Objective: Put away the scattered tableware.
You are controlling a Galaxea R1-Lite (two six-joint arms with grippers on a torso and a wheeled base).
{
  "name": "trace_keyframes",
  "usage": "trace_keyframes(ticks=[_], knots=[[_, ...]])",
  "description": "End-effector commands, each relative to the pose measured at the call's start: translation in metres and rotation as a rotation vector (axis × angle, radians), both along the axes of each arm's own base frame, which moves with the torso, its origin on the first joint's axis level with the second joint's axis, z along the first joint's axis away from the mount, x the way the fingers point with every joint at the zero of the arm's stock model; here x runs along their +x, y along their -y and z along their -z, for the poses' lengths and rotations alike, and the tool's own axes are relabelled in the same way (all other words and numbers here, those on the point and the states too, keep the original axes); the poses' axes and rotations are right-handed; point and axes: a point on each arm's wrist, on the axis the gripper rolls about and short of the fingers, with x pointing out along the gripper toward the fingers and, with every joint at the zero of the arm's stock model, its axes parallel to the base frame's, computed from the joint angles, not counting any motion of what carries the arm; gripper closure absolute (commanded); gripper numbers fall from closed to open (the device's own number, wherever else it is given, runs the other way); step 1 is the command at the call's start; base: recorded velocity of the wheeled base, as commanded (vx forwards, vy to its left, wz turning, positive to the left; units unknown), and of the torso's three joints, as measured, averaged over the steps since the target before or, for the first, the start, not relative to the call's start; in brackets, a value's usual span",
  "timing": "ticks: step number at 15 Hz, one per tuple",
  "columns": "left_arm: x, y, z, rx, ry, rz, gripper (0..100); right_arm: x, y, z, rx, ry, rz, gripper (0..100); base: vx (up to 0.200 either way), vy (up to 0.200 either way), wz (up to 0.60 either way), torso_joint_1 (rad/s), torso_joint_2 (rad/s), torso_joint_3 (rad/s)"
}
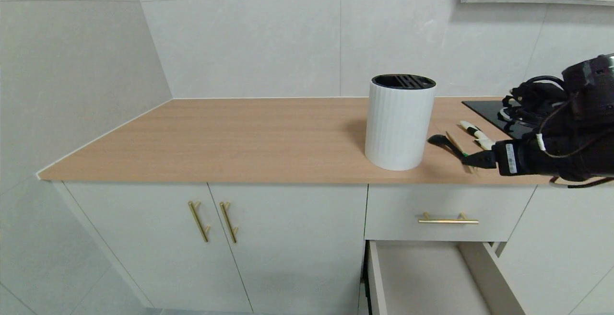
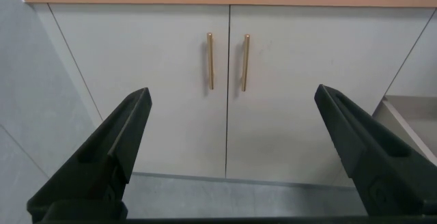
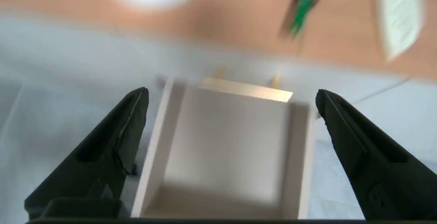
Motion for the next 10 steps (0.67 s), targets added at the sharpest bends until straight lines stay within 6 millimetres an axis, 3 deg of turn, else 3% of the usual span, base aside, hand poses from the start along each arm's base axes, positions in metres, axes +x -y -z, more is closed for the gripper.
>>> trace_keyframes(ticks=[1, 7, 10], knots=[[0.0, 0.0, 0.0, 0.0, 0.0, 0.0, 0, 0.05, -0.005, 0.022, -0.031, -0.046, 0.086, 0, 0.0, 0.0, 0.0, 0.0, 0.0, 0.0], [0.0, 0.0, 0.0, 0.0, 0.0, 0.0, 0, 0.103, 0.013, 0.055, -0.025, -0.021, 0.239, 0, 0.0, 0.0, 0.0, 0.0, 0.0, 0.0], [0.0, 0.0, 0.0, 0.0, 0.0, 0.0, 0, 0.109, 0.021, 0.059, -0.03, -0.034, 0.27, 0, 0.0, 0.0, 0.0, 0.0, 0.0, 0.0]])
